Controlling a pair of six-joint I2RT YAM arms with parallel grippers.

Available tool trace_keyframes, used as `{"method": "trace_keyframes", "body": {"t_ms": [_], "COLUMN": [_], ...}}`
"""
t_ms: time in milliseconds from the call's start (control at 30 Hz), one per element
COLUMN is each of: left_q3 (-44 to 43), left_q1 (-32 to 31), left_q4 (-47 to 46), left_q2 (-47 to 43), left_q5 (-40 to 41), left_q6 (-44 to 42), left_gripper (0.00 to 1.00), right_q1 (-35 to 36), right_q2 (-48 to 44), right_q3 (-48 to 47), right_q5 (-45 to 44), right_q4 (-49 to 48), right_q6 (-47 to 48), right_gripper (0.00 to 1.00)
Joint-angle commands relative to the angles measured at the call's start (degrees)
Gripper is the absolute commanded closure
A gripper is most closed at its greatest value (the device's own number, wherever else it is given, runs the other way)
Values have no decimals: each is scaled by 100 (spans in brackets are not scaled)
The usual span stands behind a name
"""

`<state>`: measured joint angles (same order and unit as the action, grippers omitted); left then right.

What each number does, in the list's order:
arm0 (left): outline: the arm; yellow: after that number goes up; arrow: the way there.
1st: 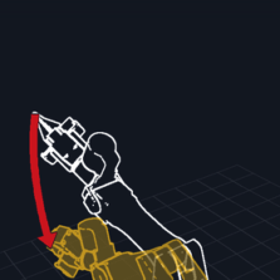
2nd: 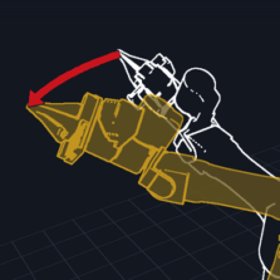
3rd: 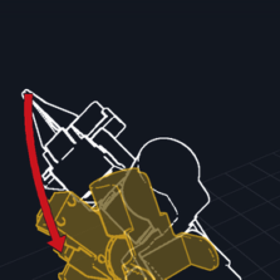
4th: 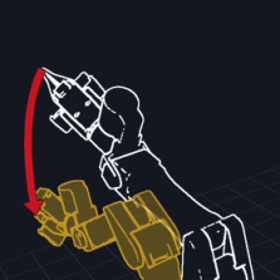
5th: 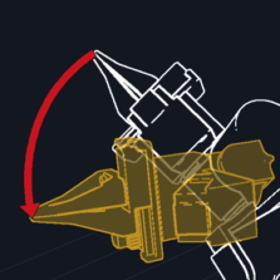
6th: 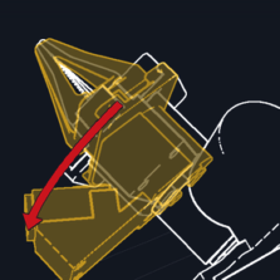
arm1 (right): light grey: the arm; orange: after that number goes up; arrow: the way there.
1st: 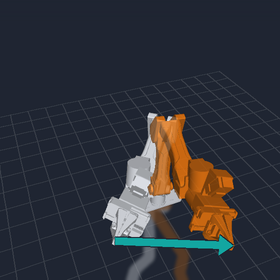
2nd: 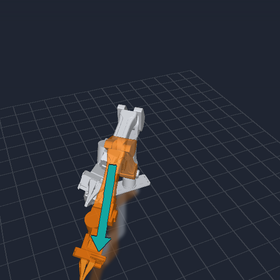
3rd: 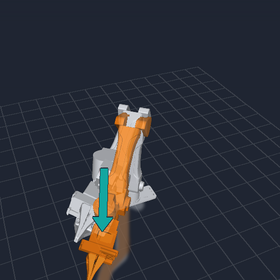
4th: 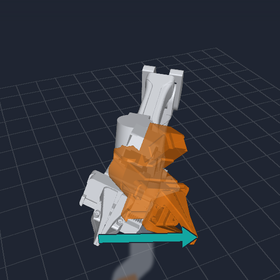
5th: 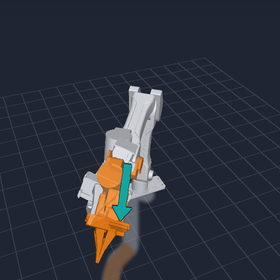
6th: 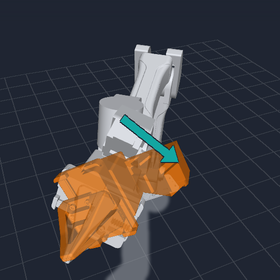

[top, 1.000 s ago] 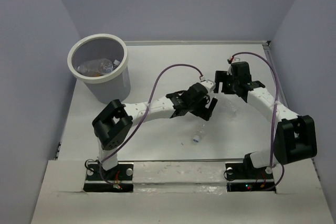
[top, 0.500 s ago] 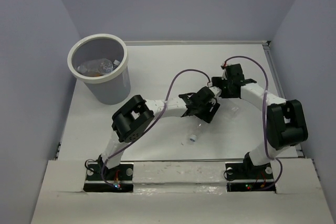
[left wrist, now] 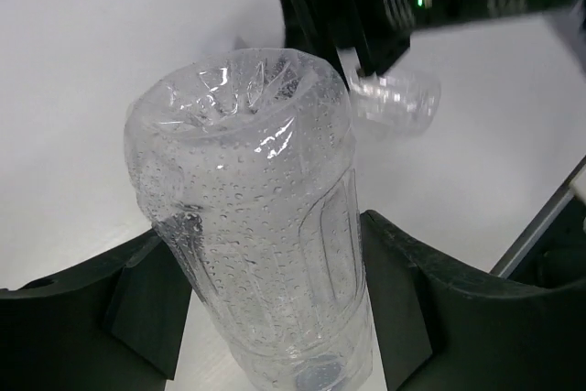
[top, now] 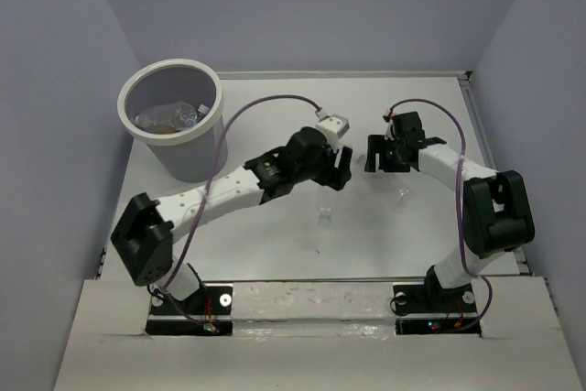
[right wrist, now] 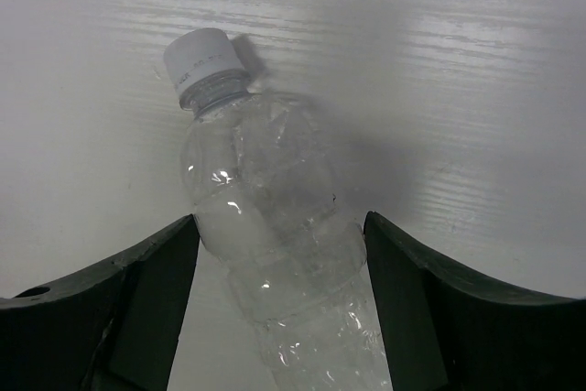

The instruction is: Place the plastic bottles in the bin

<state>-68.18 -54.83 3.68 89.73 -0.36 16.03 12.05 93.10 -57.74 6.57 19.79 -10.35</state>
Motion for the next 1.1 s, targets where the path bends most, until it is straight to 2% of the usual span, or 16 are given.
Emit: {"method": "trace_keyframes", "body": {"t_ms": [0,167,300,367,400,467,633,667,700,767,1000,1067], "left_q3": [-90,-650,-1818,-2093,-2224,-2611,-2910,-2911,-2850,-2588,-970,-506], "left_q1": [849,1965,3132,3530,3923,4198,4463,4472,4481,4490,4490,4498], "left_q4": [-79,9,439,484,476,449,-648,-815,-1278,-1650,-3555,-3891], "left_q2": [-1542,-2512,-2619,-2540,-2418,-2242,-1662,-1574,-1425,-1310,-1248,-1256], "left_q5": [212,764,1423,1967,2118,2660,3804,4163,4324,4561,4589,4284], "left_q6": [146,146,-73,-205,-188,-171,-626,-802,-1195,-1451,-2094,-2192], "left_gripper": [55,56,57,57,58,59,60,60,60,60,59,59], "right_q1": [-19,182,551,710,798,1000,1212,1264,1264,1264,1510,1642], "right_q2": [-160,-669,-1205,-1338,-1382,-1531,-1812,-1943,-2014,-2120,-2419,-2515], "right_q3": [87,516,781,852,869,887,966,1001,1097,1185,1160,1115], "right_q5": [582,969,1092,1005,917,908,829,820,863,925,987,987], "right_q4": [-230,-948,-1503,-1601,-1645,-1785,-2128,-2172,-2286,-2409,-2603,-2682], "right_q6": [-160,-494,-792,-846,-898,-934,-1127,-1145,-1206,-1268,-1408,-1461], "right_gripper": [57,60,60,60,60,60,60,60,60,60,60,60]}}
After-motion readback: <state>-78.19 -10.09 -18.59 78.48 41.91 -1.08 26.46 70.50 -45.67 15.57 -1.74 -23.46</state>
